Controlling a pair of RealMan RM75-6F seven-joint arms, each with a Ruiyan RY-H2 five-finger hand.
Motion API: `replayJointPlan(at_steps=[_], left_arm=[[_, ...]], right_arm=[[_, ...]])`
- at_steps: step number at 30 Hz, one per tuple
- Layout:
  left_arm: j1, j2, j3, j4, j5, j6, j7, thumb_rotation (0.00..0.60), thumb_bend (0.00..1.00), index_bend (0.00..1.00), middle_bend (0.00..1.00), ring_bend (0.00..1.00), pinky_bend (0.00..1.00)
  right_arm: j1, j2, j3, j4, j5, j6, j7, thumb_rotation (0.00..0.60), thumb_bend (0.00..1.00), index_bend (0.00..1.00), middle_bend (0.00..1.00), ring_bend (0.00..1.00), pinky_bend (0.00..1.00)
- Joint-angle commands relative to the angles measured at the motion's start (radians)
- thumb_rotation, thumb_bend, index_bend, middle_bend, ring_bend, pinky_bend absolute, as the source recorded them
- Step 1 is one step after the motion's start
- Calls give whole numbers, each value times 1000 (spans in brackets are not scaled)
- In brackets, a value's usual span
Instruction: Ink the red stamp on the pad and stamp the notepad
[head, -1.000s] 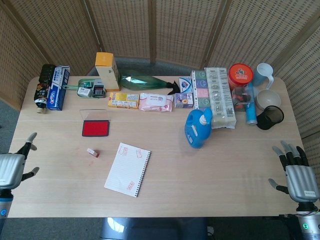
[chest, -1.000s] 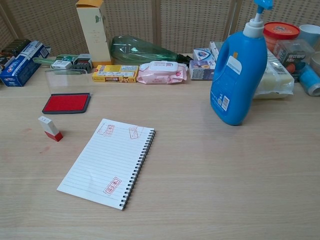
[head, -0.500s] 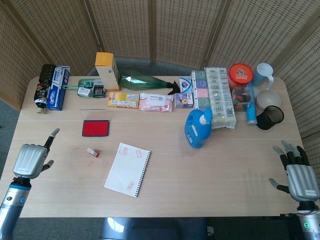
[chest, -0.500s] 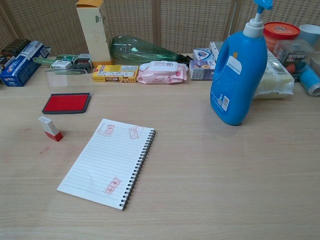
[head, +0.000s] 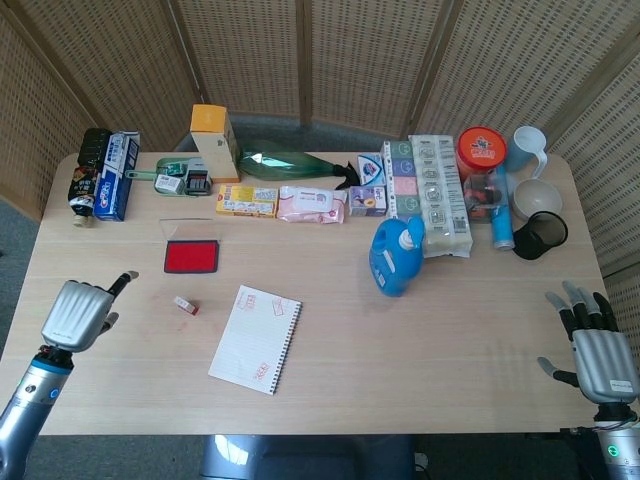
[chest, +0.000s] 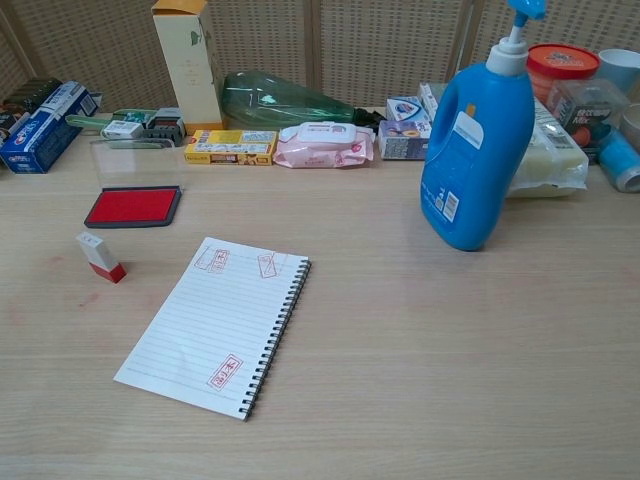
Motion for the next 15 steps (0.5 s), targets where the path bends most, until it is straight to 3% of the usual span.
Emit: replayJointPlan(at_steps=[1,8,15], left_arm=[[-39,-15,13,47,23,-43,-15,600,67,339,1000,1000,1000],[-68,-86,21,93,21,-73,-15,600,223,395,1000,1000,1000],[-76,-156,16,137,-9,-83,19,600,302,434,1000,1000,1000]], right_arm=[[1,1,0,0,1,-2,0,600,0,127,11,0,0],[1,3,1,-1,6,-4,2,600,0,126,11,0,0],[2,7,2,-1,12,-11,8,600,0,126,11,0,0]])
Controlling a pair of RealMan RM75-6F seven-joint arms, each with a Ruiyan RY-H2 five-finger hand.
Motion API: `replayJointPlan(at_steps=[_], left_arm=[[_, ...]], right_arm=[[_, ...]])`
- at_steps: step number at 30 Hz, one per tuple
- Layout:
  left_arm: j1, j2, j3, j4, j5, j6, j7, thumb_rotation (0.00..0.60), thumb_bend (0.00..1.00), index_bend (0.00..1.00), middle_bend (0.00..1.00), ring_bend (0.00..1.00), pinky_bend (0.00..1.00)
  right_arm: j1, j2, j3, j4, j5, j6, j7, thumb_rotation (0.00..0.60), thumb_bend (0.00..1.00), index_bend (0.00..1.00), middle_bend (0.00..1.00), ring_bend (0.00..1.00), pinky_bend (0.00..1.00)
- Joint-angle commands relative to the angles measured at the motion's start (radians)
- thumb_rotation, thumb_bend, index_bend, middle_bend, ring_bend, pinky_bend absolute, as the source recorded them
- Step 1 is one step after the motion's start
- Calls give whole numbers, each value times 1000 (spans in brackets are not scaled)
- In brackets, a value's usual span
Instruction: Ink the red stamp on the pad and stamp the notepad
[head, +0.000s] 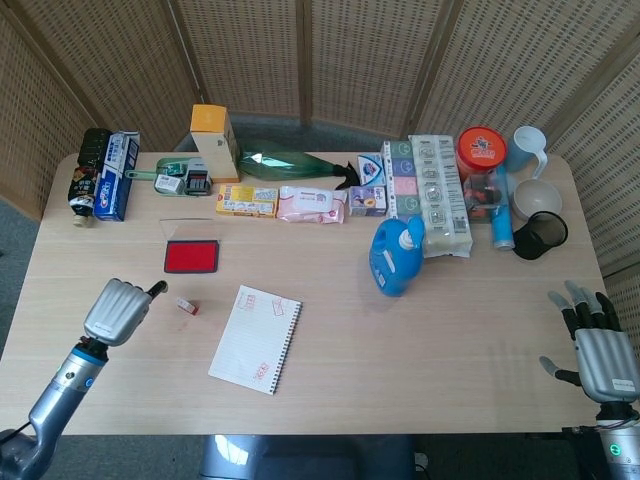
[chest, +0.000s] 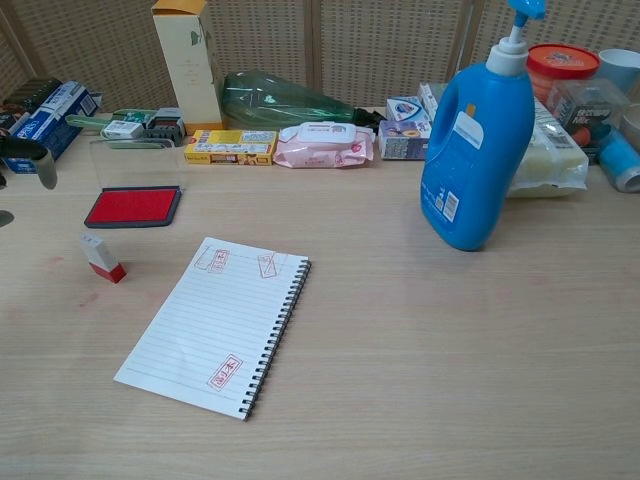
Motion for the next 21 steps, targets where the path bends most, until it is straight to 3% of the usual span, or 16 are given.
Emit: replayJointPlan(at_steps=[1,21], left_arm=[[-5,-21,-3,16,-16,-7,13,600,309,439,1000,1000,1000],[-27,-133,-8,72,-94,-58,32,600,322,451,1000,1000,1000]], right_arm=[[0,1,-1,-1,-1,-1,-1,600,0,126,11,0,0],[1,9,0,-6,10,-10,14,600,0,126,11,0,0]])
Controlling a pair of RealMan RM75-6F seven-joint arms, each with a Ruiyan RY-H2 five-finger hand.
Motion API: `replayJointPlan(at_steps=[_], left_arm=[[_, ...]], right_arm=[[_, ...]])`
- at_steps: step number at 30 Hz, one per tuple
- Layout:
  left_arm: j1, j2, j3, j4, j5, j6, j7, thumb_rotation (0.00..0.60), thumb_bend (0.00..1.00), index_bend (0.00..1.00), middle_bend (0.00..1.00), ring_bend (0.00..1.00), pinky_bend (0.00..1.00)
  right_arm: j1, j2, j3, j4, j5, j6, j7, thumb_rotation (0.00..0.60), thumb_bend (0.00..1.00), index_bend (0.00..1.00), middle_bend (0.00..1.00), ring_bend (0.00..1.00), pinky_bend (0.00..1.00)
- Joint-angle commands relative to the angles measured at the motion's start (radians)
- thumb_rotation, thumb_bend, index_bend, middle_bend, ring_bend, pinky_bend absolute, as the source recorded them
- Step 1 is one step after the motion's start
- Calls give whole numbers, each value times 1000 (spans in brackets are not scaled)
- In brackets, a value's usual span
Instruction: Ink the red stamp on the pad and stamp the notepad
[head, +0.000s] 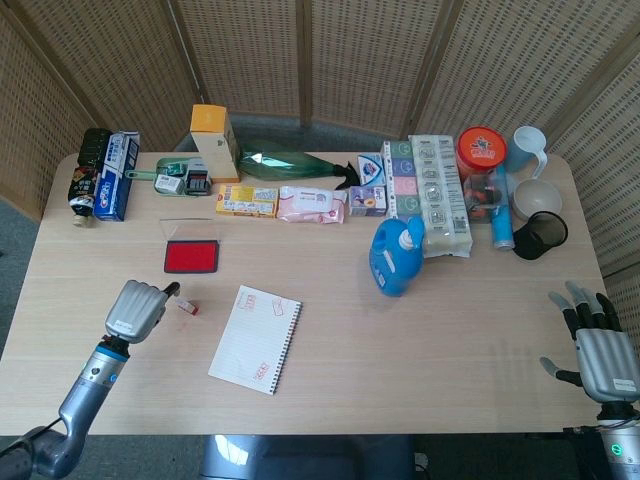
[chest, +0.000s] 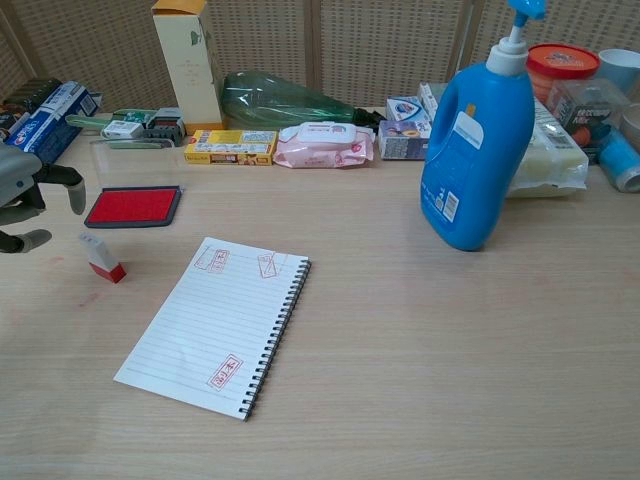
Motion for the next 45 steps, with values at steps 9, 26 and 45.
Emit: replayJointPlan(at_steps=[9,26,45], left_arm=[[-3,-28,7,15,-14,-2,-6,600,329,454,1000,1000,1000],[-23,-88,-12,64,-59,-28,1,600,325,454,1000,1000,1000],[-28,-105,-9,79,-74,-34,7,600,325,454,1000,1000,1000]], right_arm=[[2,4,2,1,6,-6,11,600,0,127,11,0,0],[4,8,3,2,13,-16,23,600,0,126,11,0,0],[6,11,3,3,15,-20,32,600,0,126,11,0,0]])
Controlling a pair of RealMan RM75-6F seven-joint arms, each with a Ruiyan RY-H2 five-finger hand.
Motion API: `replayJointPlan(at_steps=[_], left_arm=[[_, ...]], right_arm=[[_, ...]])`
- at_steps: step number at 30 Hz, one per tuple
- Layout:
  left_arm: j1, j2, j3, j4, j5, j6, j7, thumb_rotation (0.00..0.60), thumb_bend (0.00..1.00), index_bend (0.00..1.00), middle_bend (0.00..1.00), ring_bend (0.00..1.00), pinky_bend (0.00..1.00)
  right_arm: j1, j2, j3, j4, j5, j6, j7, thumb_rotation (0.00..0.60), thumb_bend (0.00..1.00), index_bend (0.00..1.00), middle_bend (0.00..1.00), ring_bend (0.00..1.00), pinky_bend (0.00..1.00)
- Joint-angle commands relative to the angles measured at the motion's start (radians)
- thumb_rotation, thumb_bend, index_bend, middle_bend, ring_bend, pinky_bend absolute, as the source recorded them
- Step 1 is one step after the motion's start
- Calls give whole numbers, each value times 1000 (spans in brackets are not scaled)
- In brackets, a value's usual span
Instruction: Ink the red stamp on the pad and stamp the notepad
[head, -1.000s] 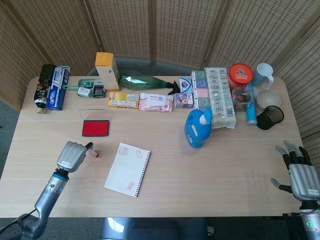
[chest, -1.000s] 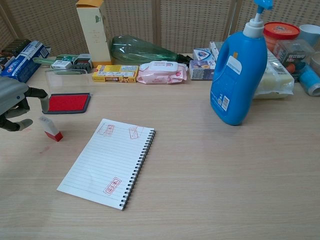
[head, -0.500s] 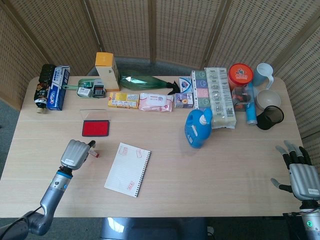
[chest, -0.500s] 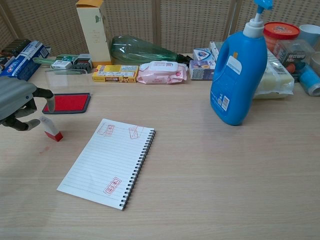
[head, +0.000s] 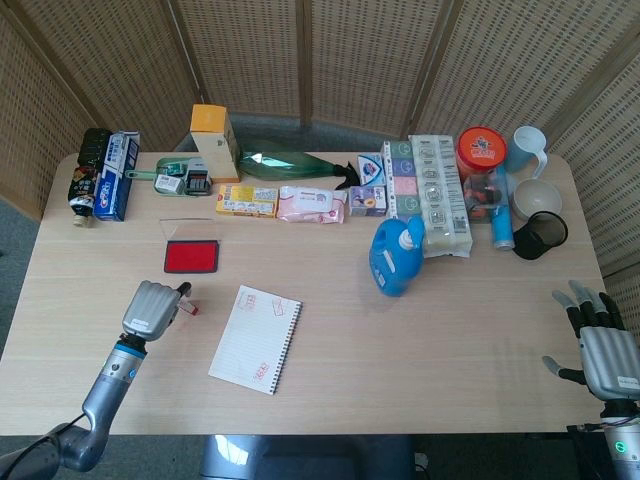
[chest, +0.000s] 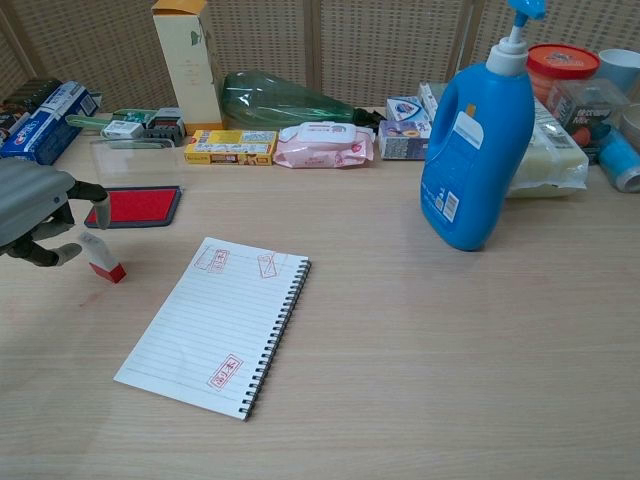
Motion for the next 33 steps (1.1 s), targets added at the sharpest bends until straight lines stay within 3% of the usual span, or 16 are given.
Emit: replayJointPlan(at_steps=[1,33], left_arm=[[-4,-2,-1,3,-1,-5,4,600,325,454,1000,1000,1000],[-29,-35,-4,23,-44,-51,49,600,367,515,1000,1000,1000]], right_arm=[[0,0,-1,-1,-1,1,-2,600,0,126,11,0,0],[1,7,1,0,9,-6,10,600,0,123,10,0,0]])
